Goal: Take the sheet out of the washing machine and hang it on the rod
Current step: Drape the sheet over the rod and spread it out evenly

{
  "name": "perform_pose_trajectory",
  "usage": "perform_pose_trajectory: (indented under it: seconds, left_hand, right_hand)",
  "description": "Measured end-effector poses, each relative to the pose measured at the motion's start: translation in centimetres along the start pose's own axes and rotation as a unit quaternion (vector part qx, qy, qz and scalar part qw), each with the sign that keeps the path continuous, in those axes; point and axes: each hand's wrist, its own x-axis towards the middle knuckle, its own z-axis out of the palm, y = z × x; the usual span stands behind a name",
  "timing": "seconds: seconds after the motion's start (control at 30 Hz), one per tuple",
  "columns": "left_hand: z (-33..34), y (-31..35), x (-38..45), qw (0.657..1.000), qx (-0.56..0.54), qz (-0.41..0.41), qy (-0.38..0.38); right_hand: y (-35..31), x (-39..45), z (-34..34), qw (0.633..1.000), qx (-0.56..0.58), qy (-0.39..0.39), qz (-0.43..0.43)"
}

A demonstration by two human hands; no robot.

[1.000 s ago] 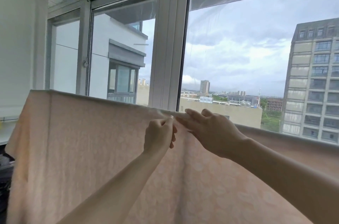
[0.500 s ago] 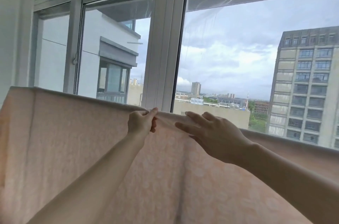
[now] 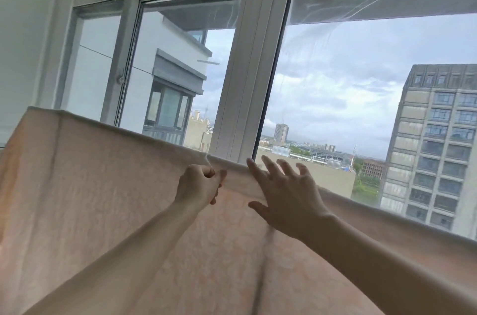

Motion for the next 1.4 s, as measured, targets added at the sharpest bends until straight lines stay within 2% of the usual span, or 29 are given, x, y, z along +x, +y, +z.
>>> perform_pose_trajectory:
  seconds: [0.1, 0.23, 0.3, 0.37, 0.53, 0.67, 0.83, 0.93, 1.1, 1.23, 1.4]
  left_hand:
    - [0.1, -0.2, -0.2, 0.999, 0.027, 0.024, -0.004]
    - [-0.4, -0.4, -0.4, 0.987, 0.130, 0.091, 0.013]
    - [-1.0, -0.6, -0.4, 0.981, 0.157, 0.110, 0.020]
    - [-1.3, -0.7, -0.2, 0.983, 0.147, 0.111, 0.011]
    - [-0.5, -0.7, 0.8, 0.989, 0.127, 0.076, -0.010]
    - [-0.8, -0.3, 3.0, 0.993, 0.113, 0.029, 0.019]
    - [-1.3, -0.6, 5.6, 0.999, 0.007, -0.047, 0.011]
    - [-0.8, -1.0, 5.9, 0.999, -0.033, -0.019, 0.005]
    - [-1.1, -2.3, 6.0, 0.990, 0.102, 0.085, 0.057]
    - [-2.0, -3.7, 5.4, 0.982, 0.165, 0.088, 0.025]
    - [-2.0, -4.1, 4.7, 0.975, 0.197, 0.093, 0.045]
  right_hand:
    - [-1.7, 1.6, 0.4, 0.999, -0.032, -0.007, -0.022]
    - [-3.0, 2.9, 0.9, 0.995, -0.079, -0.031, -0.052]
    - [-3.0, 2.9, 1.6, 0.993, -0.099, -0.006, -0.062]
    - [-2.9, 2.5, 2.6, 0.992, -0.114, 0.030, -0.048]
    - [-2.4, 2.3, 4.0, 0.990, -0.111, 0.059, -0.056]
    - [-1.9, 2.0, 4.3, 0.991, -0.112, 0.053, -0.054]
    - [-1.5, 1.7, 4.1, 0.992, -0.108, 0.041, -0.047]
    - [-1.4, 1.9, 4.1, 0.993, -0.103, 0.031, -0.043]
    - [-1.4, 2.4, 4.3, 0.994, -0.092, 0.038, -0.047]
    - [-1.3, 2.5, 4.8, 0.992, -0.088, 0.055, -0.067]
    - [-2.0, 2.7, 4.4, 0.994, -0.070, 0.066, -0.058]
